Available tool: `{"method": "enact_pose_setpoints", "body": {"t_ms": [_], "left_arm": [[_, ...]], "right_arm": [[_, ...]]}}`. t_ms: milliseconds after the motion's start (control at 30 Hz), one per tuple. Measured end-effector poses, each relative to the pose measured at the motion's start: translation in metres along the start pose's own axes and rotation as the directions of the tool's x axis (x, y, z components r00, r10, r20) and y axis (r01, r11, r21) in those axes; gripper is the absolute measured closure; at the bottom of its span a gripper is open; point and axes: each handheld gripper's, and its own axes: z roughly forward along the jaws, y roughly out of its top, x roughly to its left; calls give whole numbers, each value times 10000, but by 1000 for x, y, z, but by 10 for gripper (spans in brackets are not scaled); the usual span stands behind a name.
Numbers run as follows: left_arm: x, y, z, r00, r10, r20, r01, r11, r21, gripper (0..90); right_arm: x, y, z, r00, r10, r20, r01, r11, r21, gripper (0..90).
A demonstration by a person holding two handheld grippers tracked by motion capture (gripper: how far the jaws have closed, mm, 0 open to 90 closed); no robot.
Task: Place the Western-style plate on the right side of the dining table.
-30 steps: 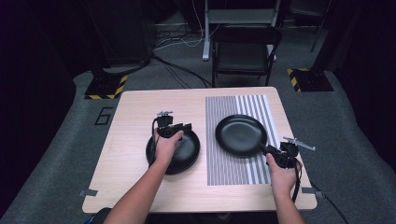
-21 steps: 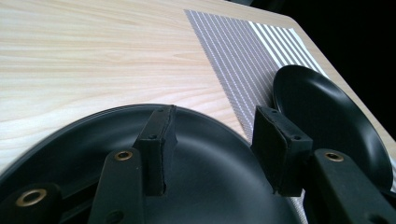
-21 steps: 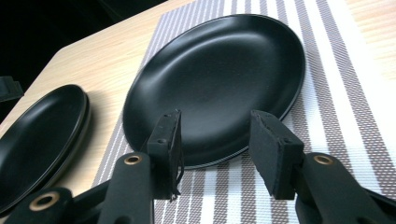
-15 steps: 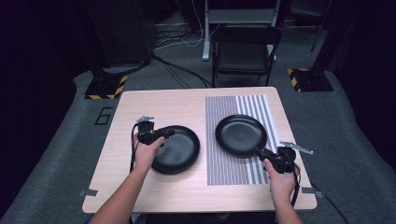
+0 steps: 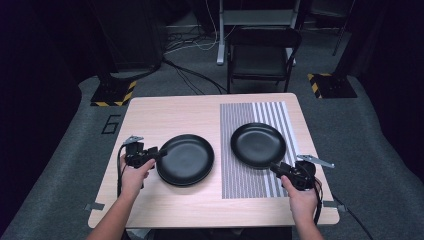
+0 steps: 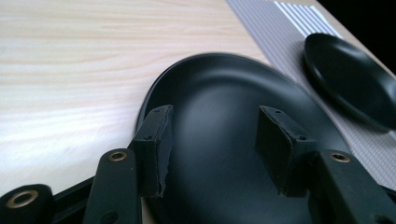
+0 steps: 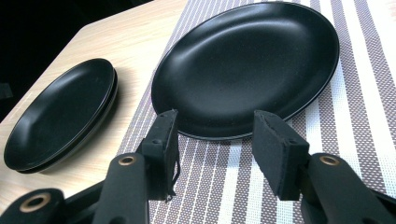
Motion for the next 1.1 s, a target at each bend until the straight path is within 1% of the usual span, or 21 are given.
{"method": "enact_pose_setpoints", "body": {"t_ms": [167,267,300,333,367,433,500,533,633,667,733,767,833,867,933,1000,1033,1067,1100], "left_arm": [[14,-11,-15,9995,-150,-288,149,9999,-65,460],[23,-16,-22,9984,-260,-507,256,9996,-91,459],[25,-19,-23,9976,-347,-604,338,9993,-156,458],[29,-21,-25,9974,-339,-641,327,9993,-189,457],[31,-23,-25,9968,-434,-670,422,9989,-193,457],[36,-27,-26,9950,-634,-772,623,9979,-167,456],[42,-30,-28,9946,-574,-870,567,9983,-106,455],[43,-31,-29,9931,-713,-931,705,9974,-115,455],[48,-35,-31,9912,-741,-1094,730,9972,-144,453],[50,-36,-32,9905,-649,-1216,643,9979,-89,453],[53,-38,-32,9890,-477,-1397,486,9988,27,453],[54,-39,-32,9888,-430,-1429,442,9990,50,453],[57,-41,-31,9883,-341,-1488,361,9993,109,452],[58,-41,-31,9879,-146,-1543,181,9996,210,452],[60,-42,-29,9868,99,-1617,-49,9995,309,451],[61,-42,-29,9830,382,-1794,-300,9984,479,449],[61,-43,-28,9813,471,-1864,-388,9981,478,448],[60,-42,-28,9800,596,-1898,-500,9972,548,448],[60,-42,-27,9785,756,-1919,-648,9960,620,447]], "right_arm": [[-3,-2,-2,10000,35,-3,-35,9999,109,504],[-6,-6,-1,9999,-111,95,109,9996,242,498],[-7,-8,-1,9997,-147,175,142,9994,303,498],[-8,-10,0,9997,-165,195,159,9994,315,498],[-10,-11,0,9994,-270,203,262,9990,369,497],[-10,-13,2,9991,-328,255,317,9987,406,494],[-11,-15,3,9990,-340,282,328,9986,423,490],[-11,-16,4,9988,-410,278,397,9981,465,488],[-11,-21,9,9981,-546,289,526,9964,669,487],[-11,-23,12,9977,-608,309,584,9956,726,487],[-10,-27,15,9952,-894,399,857,9926,860,488],[-9,-29,17,9929,-1103,437,1059,9901,920,488],[-7,-30,18,9911,-1248,472,1200,9882,951,487],[-5,-30,19,9887,-1419,474,1371,9862,924,486],[-2,-31,20,9815,-1840,522,1783,9791,976,487],[-2,-33,23,9738,-2232,427,2178,9703,1049,491],[-2,-34,23,9725,-2294,401,2238,9683,1112,491],[-4,-35,24,9737,-2251,362,2197,9689,1141,490],[-5,-36,25,9731,-2271,391,2212,9680,1185,490]]}}
